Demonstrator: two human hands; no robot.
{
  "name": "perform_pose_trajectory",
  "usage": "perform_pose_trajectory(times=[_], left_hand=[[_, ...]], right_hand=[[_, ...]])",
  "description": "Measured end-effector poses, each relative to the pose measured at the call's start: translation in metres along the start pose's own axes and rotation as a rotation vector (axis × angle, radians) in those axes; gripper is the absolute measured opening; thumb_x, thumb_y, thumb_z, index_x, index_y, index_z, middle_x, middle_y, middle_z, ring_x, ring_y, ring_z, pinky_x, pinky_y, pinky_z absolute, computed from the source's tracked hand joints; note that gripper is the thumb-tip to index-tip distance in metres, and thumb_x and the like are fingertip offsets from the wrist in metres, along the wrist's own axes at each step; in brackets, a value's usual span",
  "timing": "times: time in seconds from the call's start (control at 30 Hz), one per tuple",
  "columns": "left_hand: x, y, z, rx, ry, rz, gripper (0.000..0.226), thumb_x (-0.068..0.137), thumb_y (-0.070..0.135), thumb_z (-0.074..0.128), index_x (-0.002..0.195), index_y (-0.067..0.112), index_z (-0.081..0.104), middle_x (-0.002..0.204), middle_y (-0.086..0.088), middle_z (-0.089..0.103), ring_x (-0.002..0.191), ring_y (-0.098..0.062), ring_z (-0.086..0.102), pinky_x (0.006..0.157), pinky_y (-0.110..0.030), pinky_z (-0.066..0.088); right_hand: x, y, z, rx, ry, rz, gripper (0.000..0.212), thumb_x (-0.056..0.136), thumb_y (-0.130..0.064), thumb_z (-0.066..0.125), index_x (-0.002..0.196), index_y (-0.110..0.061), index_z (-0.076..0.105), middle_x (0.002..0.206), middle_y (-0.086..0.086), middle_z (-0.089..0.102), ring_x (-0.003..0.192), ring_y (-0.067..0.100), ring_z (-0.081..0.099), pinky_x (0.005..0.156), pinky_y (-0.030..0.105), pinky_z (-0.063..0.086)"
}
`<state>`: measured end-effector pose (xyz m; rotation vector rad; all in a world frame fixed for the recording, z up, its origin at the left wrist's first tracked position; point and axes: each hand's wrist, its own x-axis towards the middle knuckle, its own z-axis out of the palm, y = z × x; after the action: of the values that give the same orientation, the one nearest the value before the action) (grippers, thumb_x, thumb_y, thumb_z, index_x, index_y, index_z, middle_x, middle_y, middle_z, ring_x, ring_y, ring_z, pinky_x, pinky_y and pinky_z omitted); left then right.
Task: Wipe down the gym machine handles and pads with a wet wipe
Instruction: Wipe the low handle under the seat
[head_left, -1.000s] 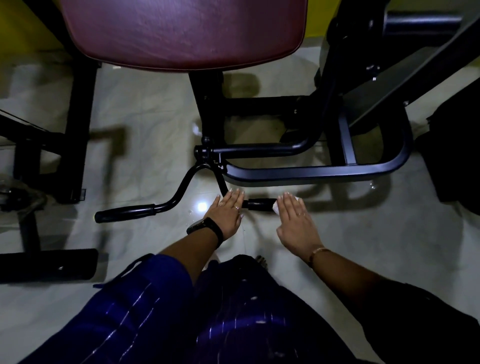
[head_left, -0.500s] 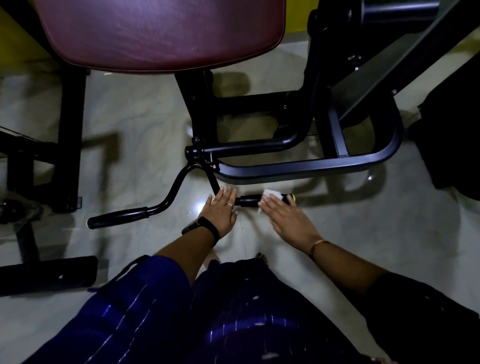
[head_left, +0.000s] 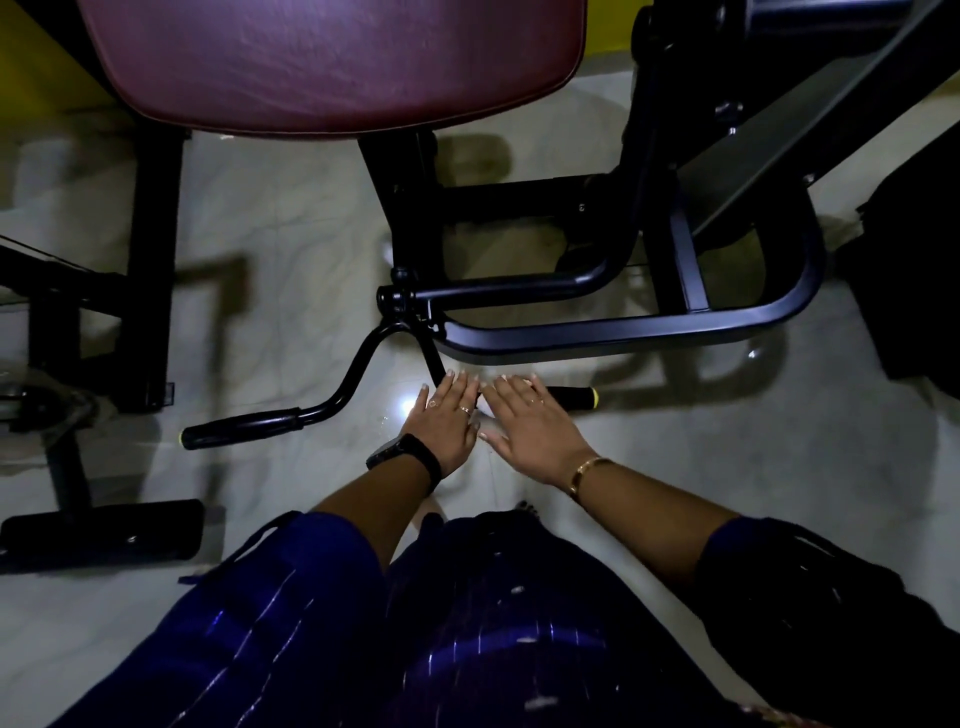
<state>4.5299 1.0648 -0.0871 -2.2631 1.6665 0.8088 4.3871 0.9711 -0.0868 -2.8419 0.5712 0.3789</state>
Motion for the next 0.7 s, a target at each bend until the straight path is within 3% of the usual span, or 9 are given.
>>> perform_pose_trajectory(times=[0.1, 0.2, 0.27, 0.4, 0.53, 0.6, 0.7], left_hand=[[0.000, -0.001, 0.001, -0.012, 0.017, 0.003, 0.062, 0.105, 0.034, 0.026, 0.156, 0.014, -0.003, 0.164, -0.006, -0.003, 0.151, -0.021, -0.004, 0.120, -0.042, 0.001], [-0.001, -0.001, 0.001, -0.030, 0.029, -0.003, 0.063, 0.105, 0.033, 0.027, 0.156, 0.014, -0.002, 0.164, -0.006, -0.002, 0.151, -0.021, -0.003, 0.120, -0.042, 0.001], [-0.001, 0.000, 0.001, -0.038, 0.030, -0.006, 0.063, 0.105, 0.033, 0.027, 0.156, 0.014, -0.003, 0.164, -0.006, -0.003, 0.151, -0.021, -0.004, 0.120, -0.042, 0.001], [-0.002, 0.001, 0.001, -0.027, 0.030, -0.008, 0.063, 0.105, 0.033, 0.027, 0.156, 0.013, -0.003, 0.164, -0.006, -0.003, 0.151, -0.021, -0.005, 0.120, -0.042, 0.001], [-0.002, 0.000, -0.001, 0.006, 0.003, -0.001, 0.061, 0.105, 0.034, 0.024, 0.156, 0.012, -0.002, 0.164, -0.006, -0.005, 0.151, -0.022, -0.005, 0.120, -0.042, 0.000], [-0.003, 0.001, -0.002, -0.001, -0.005, 0.002, 0.061, 0.105, 0.034, 0.024, 0.156, 0.012, -0.002, 0.164, -0.006, -0.006, 0.151, -0.022, -0.006, 0.120, -0.042, -0.001], [-0.002, -0.001, -0.002, -0.005, 0.001, 0.008, 0.064, 0.105, 0.034, 0.027, 0.156, 0.012, -0.004, 0.164, -0.006, -0.006, 0.151, -0.022, -0.005, 0.120, -0.042, -0.001]], right_hand=[[-0.025, 0.029, 0.015, -0.041, 0.114, 0.025, 0.060, 0.096, -0.044, 0.026, 0.147, -0.015, 0.035, 0.151, 0.009, 0.038, 0.141, 0.027, 0.032, 0.117, 0.043, 0.013], [-0.043, 0.055, 0.018, -0.093, 0.156, 0.073, 0.051, 0.096, -0.036, 0.028, 0.145, -0.023, 0.036, 0.149, 0.009, 0.041, 0.139, 0.034, 0.035, 0.114, 0.050, 0.019], [-0.037, 0.055, 0.014, -0.097, 0.155, 0.123, 0.048, 0.095, -0.034, 0.032, 0.139, -0.024, 0.047, 0.141, 0.014, 0.050, 0.132, 0.035, 0.045, 0.109, 0.053, 0.029], [0.000, 0.029, 0.004, 0.046, 0.192, 0.182, 0.032, 0.092, -0.028, 0.061, 0.124, -0.021, 0.064, 0.115, 0.013, 0.067, 0.109, 0.030, 0.063, 0.111, 0.053, 0.025], [0.017, 0.003, 0.008, 0.079, 0.211, 0.017, 0.048, 0.073, -0.007, 0.078, 0.118, -0.016, 0.067, 0.107, 0.013, 0.069, 0.100, 0.031, 0.066, 0.104, 0.055, 0.036], [0.008, 0.003, 0.009, 0.092, 0.262, 0.018, 0.058, 0.068, 0.007, 0.075, 0.120, -0.016, 0.067, 0.116, 0.014, 0.067, 0.107, 0.033, 0.064, 0.103, 0.055, 0.035], [-0.016, 0.028, 0.018, 0.077, 0.337, 0.054, 0.056, 0.075, 0.006, 0.064, 0.125, -0.019, 0.064, 0.129, 0.012, 0.062, 0.117, 0.033, 0.059, 0.105, 0.056, 0.025]])
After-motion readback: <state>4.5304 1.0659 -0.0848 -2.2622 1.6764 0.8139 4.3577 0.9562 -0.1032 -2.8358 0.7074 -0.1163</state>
